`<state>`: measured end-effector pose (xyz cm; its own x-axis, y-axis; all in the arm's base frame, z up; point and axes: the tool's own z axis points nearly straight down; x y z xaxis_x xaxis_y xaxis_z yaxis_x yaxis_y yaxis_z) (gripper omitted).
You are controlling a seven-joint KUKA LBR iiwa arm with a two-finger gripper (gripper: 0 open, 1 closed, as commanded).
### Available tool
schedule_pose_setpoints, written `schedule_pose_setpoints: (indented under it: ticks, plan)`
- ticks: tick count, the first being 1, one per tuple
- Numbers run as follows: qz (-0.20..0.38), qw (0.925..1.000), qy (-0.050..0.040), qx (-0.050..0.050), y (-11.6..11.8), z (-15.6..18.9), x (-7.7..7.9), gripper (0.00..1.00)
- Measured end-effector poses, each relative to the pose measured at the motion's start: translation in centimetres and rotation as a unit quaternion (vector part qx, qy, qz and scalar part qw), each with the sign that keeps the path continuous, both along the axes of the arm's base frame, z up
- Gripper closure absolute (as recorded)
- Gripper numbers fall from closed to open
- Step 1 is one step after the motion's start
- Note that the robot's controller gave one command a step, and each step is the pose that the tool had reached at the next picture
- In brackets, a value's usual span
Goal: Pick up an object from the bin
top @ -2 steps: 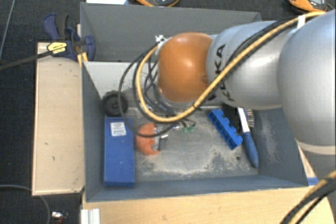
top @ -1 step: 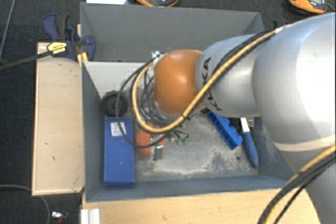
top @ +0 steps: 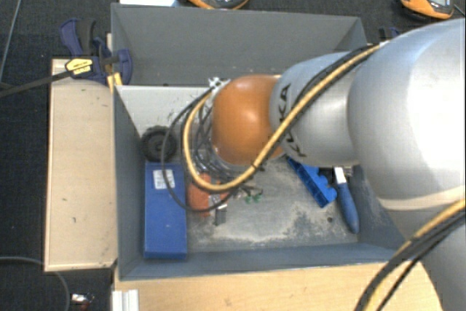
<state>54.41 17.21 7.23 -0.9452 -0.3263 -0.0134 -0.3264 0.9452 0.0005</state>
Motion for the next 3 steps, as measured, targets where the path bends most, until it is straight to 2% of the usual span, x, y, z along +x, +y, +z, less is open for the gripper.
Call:
schedule_pose_setpoints:
  ticks: [1,3]
  plan:
    - [-0.036,0.9993,0.0075,-0.001,-0.10,0.83,0.48,1.00]
    - [-0.037,0.9993,0.0072,0.000,-0.10,0.92,0.50,1.00]
